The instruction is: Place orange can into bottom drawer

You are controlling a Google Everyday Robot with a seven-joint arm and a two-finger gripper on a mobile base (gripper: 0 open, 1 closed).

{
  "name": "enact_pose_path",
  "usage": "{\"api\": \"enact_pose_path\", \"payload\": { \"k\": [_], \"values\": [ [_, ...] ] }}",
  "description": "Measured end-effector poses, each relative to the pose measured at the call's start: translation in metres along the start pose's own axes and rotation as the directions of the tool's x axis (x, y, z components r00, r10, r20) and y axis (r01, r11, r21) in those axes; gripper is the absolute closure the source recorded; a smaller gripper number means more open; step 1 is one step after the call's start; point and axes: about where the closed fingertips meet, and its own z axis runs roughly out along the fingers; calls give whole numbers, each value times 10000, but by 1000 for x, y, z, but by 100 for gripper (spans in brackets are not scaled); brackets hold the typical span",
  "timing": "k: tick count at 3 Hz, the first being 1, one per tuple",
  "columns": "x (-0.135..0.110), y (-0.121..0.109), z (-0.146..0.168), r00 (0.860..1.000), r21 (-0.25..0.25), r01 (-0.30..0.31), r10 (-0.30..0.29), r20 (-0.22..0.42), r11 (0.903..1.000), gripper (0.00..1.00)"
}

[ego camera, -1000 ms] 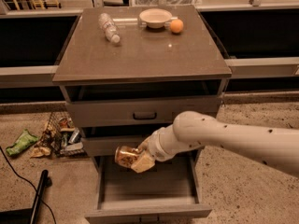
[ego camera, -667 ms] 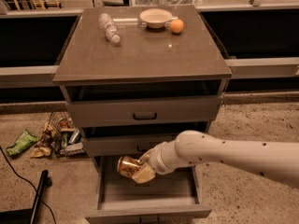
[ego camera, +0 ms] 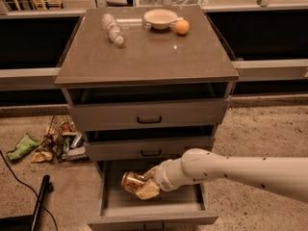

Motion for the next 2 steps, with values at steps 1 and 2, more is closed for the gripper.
{"api": "enact_pose_path", "payload": {
  "k": [1, 2],
  "values": [
    [28, -21, 10, 10000, 429, -48, 46, 47, 9991, 100],
    [64, -52, 24, 10000, 990, -11, 1, 100, 9951, 100]
  ]
}}
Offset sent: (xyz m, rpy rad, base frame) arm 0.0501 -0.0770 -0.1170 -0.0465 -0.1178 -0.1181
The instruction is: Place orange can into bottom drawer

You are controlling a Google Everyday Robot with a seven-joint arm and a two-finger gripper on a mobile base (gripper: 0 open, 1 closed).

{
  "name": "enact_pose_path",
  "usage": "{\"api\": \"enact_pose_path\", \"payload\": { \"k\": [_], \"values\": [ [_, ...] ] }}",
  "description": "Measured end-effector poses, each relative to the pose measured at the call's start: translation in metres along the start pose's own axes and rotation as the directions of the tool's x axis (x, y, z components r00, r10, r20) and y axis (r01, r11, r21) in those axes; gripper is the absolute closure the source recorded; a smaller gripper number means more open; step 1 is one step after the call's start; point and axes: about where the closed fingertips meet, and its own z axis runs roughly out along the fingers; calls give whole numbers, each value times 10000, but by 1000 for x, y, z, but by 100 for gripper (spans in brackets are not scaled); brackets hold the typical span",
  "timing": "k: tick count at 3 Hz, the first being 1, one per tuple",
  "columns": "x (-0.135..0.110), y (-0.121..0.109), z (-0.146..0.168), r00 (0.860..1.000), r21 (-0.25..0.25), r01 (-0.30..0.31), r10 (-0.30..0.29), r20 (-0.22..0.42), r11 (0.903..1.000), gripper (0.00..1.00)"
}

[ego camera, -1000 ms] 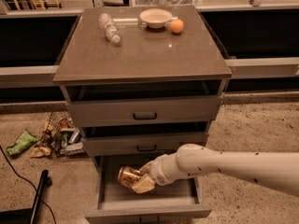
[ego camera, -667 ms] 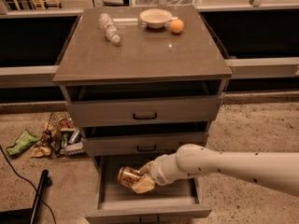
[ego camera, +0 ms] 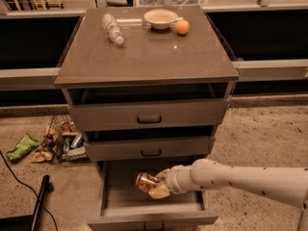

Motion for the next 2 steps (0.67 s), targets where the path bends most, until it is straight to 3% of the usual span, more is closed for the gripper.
{"api": "enact_pose_path", "payload": {
  "k": [1, 2],
  "values": [
    [32, -24, 22, 10000, 225, -38, 36, 78, 9997, 100],
    [61, -45, 53, 9993, 46, -335, 334, 181, 9994, 100]
  ]
}}
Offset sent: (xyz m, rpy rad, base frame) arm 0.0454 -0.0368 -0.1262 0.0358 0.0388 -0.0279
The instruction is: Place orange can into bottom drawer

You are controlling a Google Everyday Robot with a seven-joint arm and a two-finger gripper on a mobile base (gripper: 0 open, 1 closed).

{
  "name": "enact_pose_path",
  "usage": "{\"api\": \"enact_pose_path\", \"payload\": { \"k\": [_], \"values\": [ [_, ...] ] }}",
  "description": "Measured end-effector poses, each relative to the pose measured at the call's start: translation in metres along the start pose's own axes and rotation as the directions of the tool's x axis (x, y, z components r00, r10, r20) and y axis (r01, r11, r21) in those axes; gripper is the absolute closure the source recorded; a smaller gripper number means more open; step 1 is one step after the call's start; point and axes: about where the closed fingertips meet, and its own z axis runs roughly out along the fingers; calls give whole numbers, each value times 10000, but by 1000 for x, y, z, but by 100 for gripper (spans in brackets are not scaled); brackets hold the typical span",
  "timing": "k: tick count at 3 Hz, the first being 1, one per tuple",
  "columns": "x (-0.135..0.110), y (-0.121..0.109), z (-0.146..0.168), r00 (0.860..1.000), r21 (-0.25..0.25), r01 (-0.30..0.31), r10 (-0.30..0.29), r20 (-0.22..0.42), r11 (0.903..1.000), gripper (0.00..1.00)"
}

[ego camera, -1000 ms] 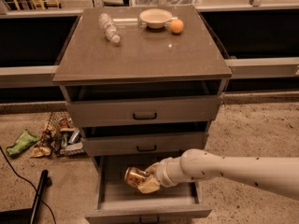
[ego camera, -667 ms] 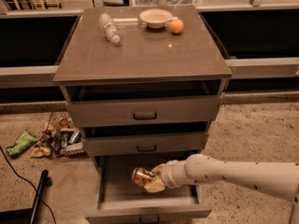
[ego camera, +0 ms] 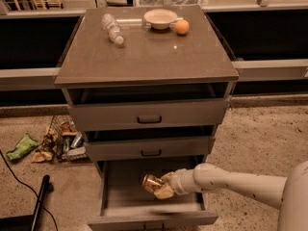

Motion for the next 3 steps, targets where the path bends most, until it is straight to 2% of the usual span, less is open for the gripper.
{"api": "enact_pose_path", "payload": {
  "k": [1, 2, 3],
  "values": [
    [0, 0, 0, 10000, 0, 0, 0, 0, 10000, 100],
    [10, -5, 8, 9996, 283, -18, 26, -284, 9996, 100],
    [36, -21, 21, 9995, 618, 3, 16, -309, 9981, 100]
  ]
}}
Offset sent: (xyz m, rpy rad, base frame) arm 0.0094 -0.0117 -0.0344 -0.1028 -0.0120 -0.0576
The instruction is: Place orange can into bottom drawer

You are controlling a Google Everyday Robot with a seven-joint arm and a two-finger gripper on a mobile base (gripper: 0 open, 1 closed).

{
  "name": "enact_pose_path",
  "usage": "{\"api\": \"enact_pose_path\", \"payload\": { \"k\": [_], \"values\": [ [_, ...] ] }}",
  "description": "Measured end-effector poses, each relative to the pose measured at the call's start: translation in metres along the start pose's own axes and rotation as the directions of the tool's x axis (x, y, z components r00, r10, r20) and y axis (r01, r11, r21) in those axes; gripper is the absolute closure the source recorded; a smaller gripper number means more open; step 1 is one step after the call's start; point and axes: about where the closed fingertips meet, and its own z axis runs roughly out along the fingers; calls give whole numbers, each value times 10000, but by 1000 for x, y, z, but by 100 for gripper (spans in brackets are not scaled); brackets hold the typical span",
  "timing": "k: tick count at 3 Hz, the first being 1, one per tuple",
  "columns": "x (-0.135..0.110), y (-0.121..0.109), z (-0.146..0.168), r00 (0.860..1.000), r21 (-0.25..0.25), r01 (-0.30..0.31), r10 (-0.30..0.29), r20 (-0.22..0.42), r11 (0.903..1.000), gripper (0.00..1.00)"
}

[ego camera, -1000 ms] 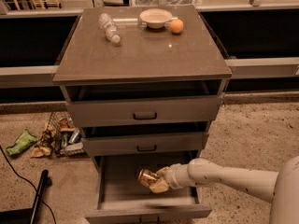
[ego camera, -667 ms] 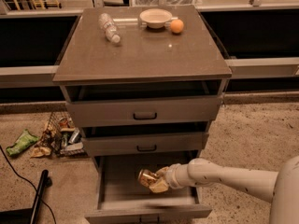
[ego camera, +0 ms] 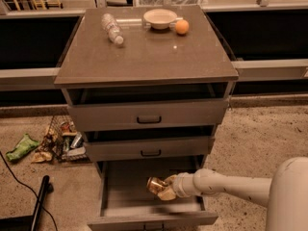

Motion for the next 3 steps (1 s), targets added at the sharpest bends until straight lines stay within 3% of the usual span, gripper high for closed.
{"api": "enact_pose_path", "payload": {
  "k": [2, 3],
  "values": [
    [60, -35, 39, 9968, -13, -605, 605, 516, 9982, 100],
    [74, -48, 57, 9962, -223, -722, 732, 473, 9971, 100]
  ]
}}
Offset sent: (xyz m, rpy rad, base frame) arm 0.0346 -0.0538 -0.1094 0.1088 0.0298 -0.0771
